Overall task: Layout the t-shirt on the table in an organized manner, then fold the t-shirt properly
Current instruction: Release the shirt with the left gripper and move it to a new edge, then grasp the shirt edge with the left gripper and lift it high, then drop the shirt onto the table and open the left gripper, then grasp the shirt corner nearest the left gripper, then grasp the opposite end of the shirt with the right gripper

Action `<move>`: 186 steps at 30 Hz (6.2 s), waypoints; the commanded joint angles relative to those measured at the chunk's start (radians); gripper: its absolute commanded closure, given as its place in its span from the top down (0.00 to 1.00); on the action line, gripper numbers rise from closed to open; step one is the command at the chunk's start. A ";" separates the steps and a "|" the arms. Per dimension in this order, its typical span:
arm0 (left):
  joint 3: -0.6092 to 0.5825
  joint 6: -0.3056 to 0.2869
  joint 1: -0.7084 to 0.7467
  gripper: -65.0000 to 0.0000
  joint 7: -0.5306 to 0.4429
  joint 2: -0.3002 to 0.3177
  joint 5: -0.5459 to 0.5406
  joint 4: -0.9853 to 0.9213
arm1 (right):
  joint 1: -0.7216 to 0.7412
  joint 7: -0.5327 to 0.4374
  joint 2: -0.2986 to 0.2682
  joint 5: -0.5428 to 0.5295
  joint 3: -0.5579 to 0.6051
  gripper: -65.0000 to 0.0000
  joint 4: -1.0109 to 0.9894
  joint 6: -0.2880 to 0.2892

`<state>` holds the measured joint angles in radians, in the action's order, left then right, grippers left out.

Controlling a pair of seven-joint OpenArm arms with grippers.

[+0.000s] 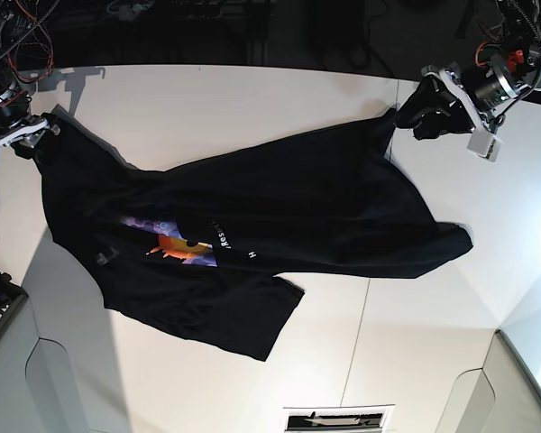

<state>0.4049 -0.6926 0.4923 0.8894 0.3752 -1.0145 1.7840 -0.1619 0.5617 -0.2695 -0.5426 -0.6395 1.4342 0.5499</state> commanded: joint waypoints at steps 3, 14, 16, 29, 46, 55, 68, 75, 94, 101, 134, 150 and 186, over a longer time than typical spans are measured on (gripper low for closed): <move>-0.001 -0.006 -0.001 0.51 -0.051 -0.016 0.039 0.014 | -0.019 -0.024 -0.019 -0.019 -0.006 0.50 0.018 -0.001; -0.099 -0.006 -0.002 0.60 -0.142 -0.026 0.204 -0.018 | -0.024 -0.007 -0.024 -0.041 -0.008 0.50 0.019 -0.004; -0.127 -0.006 -0.002 0.63 -0.163 -0.026 0.243 -0.035 | -0.024 -0.005 -0.033 -0.042 -0.018 0.50 0.024 -0.004; -0.145 -0.006 -0.002 0.63 -0.204 -0.026 0.272 -0.047 | -0.024 0.016 -0.082 -0.077 -0.117 0.50 0.045 -0.003; -0.145 -0.006 -0.001 0.50 -0.213 -0.026 0.283 -0.049 | -0.024 -0.043 -0.016 0.006 0.011 0.50 -0.005 -0.008; -0.145 -0.006 -0.002 0.00 -0.214 -0.026 0.285 -0.049 | -0.024 -0.042 0.006 0.004 0.011 0.16 -0.005 -0.007; 0.074 -0.006 0.055 0.00 -0.257 0.028 0.312 0.130 | -0.041 0.077 -0.009 -0.212 -0.190 0.00 0.251 -0.003; 0.197 -0.006 0.146 0.00 -0.253 0.063 0.268 0.418 | -0.083 0.083 -0.084 -0.228 -0.282 0.00 0.416 -0.004; 0.689 -0.006 0.103 0.00 -0.228 0.061 -0.007 0.504 | -0.097 0.105 -0.227 -0.311 -0.416 0.00 0.550 -0.003; 0.549 -0.006 -0.061 0.00 -0.245 0.182 0.070 0.455 | 0.006 0.058 -0.271 -0.207 -0.275 0.00 0.501 -0.003; -0.437 -0.006 -0.101 0.33 -0.191 0.002 0.351 0.335 | -0.051 0.175 -0.127 -0.224 -0.192 0.69 0.314 -0.003; -0.491 -0.006 -0.101 0.45 -0.341 0.021 0.554 0.095 | -0.043 0.111 -0.093 -0.198 -0.130 0.69 0.103 -0.003; -0.523 -0.006 -0.055 0.00 -0.369 0.021 0.506 -0.103 | 0.202 0.049 -0.093 -0.161 0.047 0.00 0.323 0.006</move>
<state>-0.1143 -0.6968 0.4278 0.4873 0.3901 -0.5297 1.6733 0.0246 0.6426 -0.3462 -0.6842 -0.5877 1.7405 0.5545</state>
